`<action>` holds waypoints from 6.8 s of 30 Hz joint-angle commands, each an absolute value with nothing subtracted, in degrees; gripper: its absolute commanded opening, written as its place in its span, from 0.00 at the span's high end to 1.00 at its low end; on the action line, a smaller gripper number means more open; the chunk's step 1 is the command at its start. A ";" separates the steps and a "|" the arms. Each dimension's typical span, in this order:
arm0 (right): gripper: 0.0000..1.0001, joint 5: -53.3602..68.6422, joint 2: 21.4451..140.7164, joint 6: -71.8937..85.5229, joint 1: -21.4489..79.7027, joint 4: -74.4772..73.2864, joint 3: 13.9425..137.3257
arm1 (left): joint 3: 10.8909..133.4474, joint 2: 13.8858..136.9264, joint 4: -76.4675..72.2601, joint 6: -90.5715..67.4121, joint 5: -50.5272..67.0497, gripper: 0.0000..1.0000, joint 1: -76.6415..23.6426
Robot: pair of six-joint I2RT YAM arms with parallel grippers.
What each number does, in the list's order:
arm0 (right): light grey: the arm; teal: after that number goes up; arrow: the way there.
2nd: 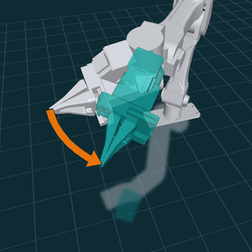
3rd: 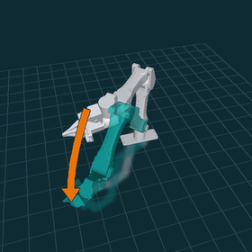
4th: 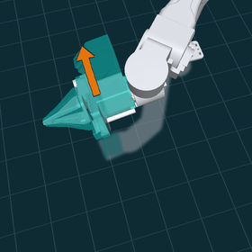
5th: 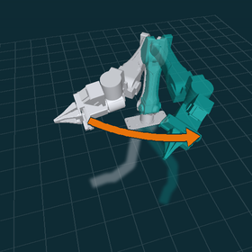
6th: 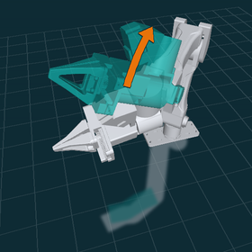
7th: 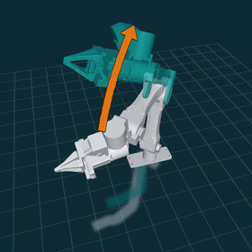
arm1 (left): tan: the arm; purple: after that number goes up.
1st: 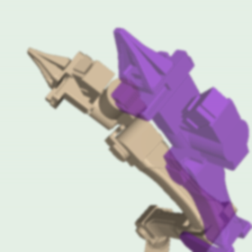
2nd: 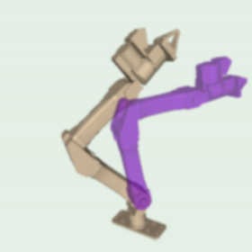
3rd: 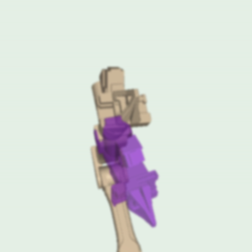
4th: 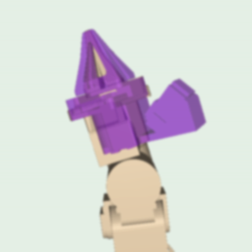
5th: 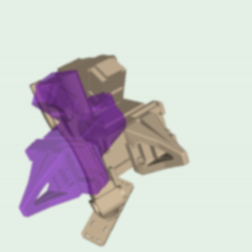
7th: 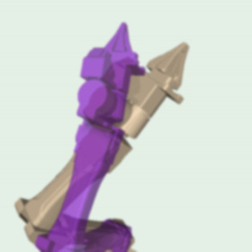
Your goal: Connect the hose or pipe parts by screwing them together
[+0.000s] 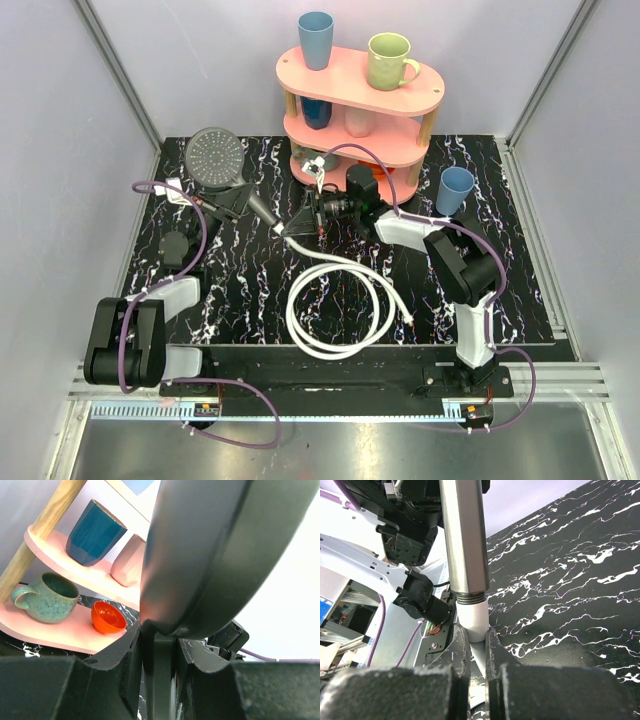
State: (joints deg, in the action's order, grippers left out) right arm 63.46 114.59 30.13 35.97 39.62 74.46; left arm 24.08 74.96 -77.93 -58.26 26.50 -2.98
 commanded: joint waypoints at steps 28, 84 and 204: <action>0.97 57.39 115.05 41.66 33.05 51.50 76.29 | 17.49 80.24 -95.36 -53.79 18.81 1.00 -5.54; 0.43 53.01 122.09 33.25 27.95 33.86 83.08 | 18.11 87.98 -88.25 -57.13 -4.83 1.00 -5.62; 1.00 -6.42 113.12 -43.33 63.98 43.59 77.87 | 26.02 42.54 -14.76 -68.38 -13.54 1.00 5.27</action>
State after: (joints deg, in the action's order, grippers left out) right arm -6.42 116.14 -44.31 63.22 40.34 74.89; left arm 25.74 43.66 -8.75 -69.73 -12.78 4.97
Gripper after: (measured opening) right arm 0.074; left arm 0.318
